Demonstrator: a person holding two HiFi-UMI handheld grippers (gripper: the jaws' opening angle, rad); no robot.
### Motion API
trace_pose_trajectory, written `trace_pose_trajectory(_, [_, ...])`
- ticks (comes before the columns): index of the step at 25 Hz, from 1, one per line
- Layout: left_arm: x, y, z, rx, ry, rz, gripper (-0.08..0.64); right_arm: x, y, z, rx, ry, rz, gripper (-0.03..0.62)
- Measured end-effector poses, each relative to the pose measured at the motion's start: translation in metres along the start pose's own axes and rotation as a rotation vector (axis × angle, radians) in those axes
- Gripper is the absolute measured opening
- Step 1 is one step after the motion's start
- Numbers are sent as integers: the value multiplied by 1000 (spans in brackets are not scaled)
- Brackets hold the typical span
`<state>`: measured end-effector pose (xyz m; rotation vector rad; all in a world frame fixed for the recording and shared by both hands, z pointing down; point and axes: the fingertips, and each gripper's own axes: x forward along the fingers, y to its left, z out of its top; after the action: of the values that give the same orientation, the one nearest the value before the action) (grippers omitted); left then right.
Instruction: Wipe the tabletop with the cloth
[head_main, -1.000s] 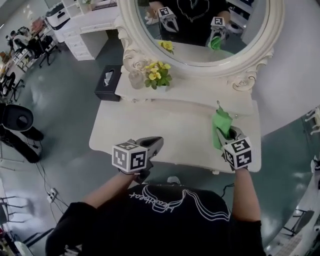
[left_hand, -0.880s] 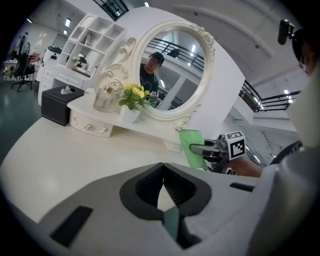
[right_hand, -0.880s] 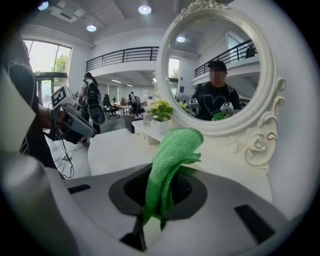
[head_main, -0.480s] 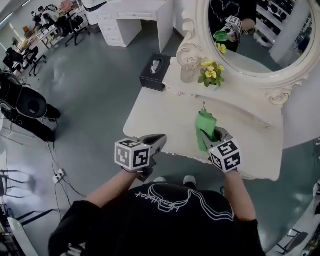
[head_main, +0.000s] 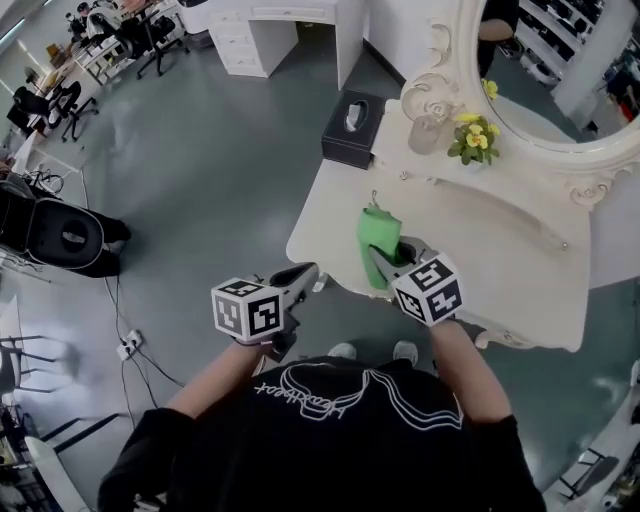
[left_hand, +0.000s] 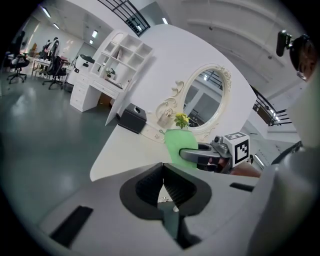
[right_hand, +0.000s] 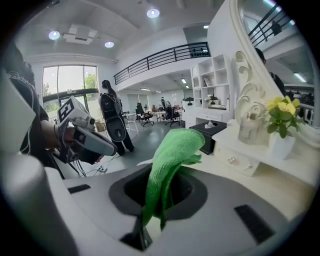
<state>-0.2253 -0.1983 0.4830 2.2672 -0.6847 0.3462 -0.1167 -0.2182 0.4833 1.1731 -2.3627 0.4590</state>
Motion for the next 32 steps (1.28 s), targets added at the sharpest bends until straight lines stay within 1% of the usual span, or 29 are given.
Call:
trace_pose_trajectory(6, [-36,38,-4,-53,-24,48,5,61,44,23,-13,21,63,57])
trace_pose_trajectory(12, [-60,63,-12,-99,-45,84,5,120,65,12,-53,107,84,57])
trace_pose_trajectory(18, [-75,81,-19,-134,-54,124,5,166,65,-3,-50,181,84,57])
trace_pose_trajectory(22, [-84,86,-23,-151,-66,143,5,184,62,-16,-93,246,64,57])
trace_pose_trajectory(27, [-92,97,-29,-182,-82,170,5,197,57,-22,-134,285,41,57])
trace_pose_trajectory(32, [-95,102,-31,-200,-99,179,5,199,57,-23,-162,305,39,57])
